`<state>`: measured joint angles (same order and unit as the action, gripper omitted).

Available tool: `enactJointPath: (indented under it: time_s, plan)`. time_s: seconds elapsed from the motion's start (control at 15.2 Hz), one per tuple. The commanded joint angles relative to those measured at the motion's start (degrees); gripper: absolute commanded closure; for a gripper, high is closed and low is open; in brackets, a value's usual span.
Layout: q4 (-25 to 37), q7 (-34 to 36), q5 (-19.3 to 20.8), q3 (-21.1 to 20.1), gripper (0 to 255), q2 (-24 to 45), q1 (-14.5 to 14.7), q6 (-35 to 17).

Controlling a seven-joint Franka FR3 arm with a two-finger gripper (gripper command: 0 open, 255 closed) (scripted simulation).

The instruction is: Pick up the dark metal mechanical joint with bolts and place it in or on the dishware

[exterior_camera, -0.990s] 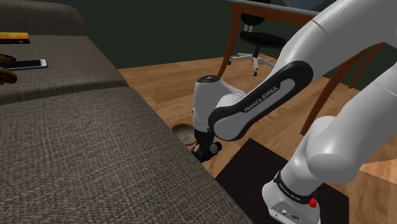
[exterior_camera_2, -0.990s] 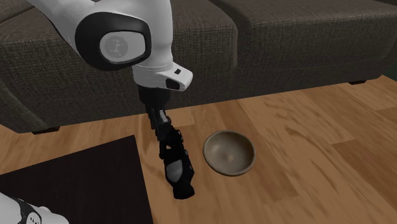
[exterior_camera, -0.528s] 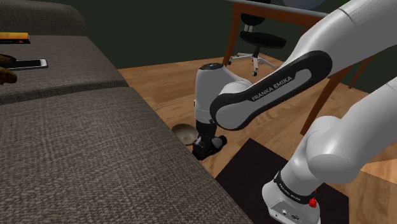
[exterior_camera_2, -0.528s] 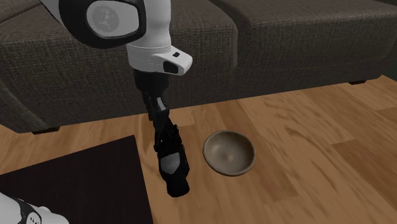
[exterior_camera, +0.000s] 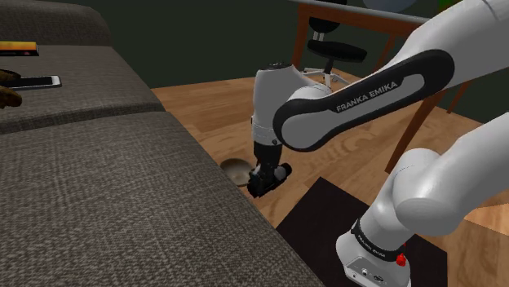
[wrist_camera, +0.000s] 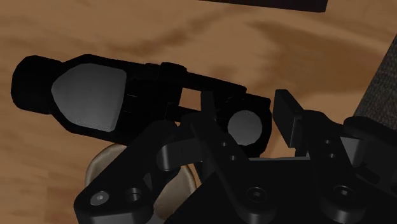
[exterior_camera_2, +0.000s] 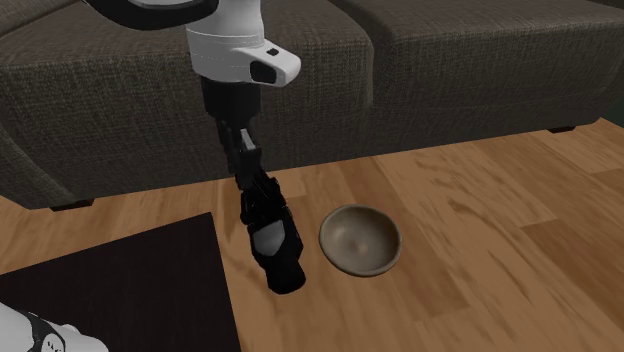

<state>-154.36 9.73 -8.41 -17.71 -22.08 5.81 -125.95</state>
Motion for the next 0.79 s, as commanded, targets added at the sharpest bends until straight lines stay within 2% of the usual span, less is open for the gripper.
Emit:
enactJointPath:
  time_s: [0.0, 0.33, 0.73]
  plan:
    - [0.7, -0.1, -0.1, 0.2, 255, -1.2, 0.1, 1.9]
    - [11.5, -1.1, 4.1, 1.5, 255, 8.0, -3.4, 3.6]
    - [25.8, -1.9, 8.2, 2.8, 255, 18.8, -5.8, 7.5]
